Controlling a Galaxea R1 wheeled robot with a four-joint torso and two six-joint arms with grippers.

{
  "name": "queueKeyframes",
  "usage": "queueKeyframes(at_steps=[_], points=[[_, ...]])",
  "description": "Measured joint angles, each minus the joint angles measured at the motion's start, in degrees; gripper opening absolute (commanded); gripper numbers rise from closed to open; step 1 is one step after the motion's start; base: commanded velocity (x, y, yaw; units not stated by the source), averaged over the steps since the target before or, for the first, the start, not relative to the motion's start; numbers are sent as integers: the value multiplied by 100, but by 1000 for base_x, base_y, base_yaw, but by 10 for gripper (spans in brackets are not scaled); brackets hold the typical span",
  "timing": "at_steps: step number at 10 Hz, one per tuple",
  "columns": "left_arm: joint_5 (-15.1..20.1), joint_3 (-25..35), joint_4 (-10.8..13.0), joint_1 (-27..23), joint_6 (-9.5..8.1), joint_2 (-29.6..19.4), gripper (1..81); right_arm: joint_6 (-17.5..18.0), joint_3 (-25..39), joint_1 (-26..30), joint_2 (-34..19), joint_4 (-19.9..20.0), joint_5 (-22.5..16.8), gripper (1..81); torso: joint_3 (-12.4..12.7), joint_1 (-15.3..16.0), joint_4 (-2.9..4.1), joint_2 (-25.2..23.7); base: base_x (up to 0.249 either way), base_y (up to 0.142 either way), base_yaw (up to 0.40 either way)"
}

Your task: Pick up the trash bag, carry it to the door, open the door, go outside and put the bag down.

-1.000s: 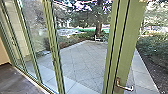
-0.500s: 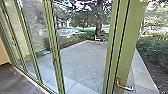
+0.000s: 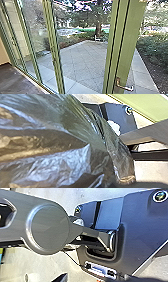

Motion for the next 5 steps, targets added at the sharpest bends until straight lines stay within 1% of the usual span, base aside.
queueKeyframes(at_steps=[3,5], points=[[-5,-2,0,13,0,49,10,-2,1003,-2,-956,1,265,811,0,0,0,0,0,0,0],[-2,-2,0,35,0,79,10,-4,1646,7,-1436,4,380,811,0,0,0,0,0,0,0]])
